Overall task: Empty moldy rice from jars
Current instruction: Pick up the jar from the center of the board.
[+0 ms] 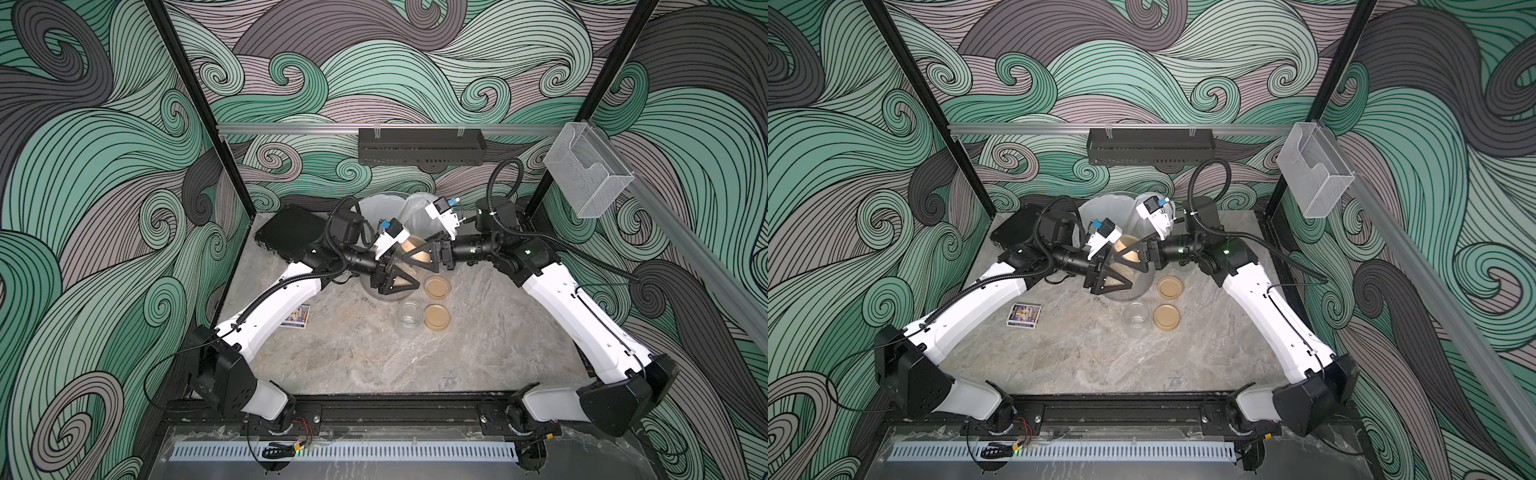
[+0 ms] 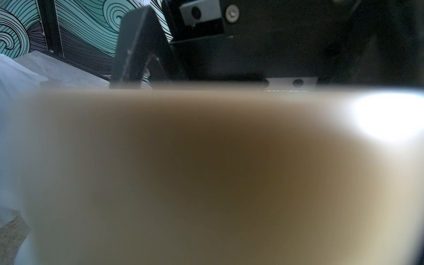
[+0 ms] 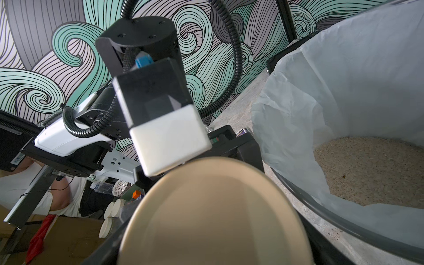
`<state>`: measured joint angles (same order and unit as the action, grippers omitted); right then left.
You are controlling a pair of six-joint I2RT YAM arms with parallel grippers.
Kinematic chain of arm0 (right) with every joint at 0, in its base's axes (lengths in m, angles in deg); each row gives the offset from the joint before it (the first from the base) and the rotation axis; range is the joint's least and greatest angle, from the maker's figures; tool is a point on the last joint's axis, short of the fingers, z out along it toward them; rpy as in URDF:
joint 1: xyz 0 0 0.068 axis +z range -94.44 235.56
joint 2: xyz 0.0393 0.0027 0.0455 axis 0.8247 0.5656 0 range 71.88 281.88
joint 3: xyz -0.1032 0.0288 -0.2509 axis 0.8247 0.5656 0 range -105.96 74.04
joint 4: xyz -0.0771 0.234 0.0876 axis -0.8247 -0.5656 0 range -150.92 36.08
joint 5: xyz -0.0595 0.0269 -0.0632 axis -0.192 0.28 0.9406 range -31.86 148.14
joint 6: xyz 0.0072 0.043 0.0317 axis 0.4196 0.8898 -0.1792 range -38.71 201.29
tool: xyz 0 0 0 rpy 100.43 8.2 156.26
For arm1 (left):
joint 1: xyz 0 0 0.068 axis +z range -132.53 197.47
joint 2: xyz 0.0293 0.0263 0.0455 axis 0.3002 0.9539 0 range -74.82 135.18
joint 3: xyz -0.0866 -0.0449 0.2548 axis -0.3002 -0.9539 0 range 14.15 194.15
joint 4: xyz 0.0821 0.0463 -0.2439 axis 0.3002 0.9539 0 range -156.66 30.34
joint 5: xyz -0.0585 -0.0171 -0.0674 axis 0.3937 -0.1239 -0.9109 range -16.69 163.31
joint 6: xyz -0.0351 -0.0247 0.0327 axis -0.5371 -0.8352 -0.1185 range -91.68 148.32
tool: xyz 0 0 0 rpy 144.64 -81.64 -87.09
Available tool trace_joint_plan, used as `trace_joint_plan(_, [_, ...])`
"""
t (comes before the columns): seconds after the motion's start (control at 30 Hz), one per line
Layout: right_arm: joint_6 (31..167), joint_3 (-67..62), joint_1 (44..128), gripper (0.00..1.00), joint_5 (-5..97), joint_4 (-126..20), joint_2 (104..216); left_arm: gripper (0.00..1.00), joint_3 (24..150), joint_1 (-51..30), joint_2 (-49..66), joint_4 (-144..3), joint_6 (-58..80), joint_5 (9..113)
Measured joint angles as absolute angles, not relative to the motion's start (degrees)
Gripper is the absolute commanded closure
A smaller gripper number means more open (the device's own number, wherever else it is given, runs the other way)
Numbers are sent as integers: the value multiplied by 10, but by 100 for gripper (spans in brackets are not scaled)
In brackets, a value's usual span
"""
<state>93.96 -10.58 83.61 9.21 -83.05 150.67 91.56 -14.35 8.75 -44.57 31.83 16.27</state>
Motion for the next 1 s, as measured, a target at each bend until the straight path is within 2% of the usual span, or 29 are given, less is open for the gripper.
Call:
trace_joint_plan(0.33, [928,-93,836,34,79,-796,1490,65,879,-156,32,-488,297,238])
trace_joint_plan(0.57, [926,-87,836,34,76,-784,1486,68,870,-161,23,-505,290,255])
trace_joint_plan(0.7, [927,-86,835,36,77,-779,1485,53,870,-161,23,-509,290,257])
trace_joint_plan(0.8, [935,-79,835,36,77,-767,1483,49,867,-161,23,-514,287,257])
trace_joint_plan(0.9, [942,-71,834,36,76,-756,1483,49,862,-161,23,-518,283,257])
trace_joint_plan(1.0, [947,-69,833,36,76,-753,1483,56,862,-161,23,-519,279,256])
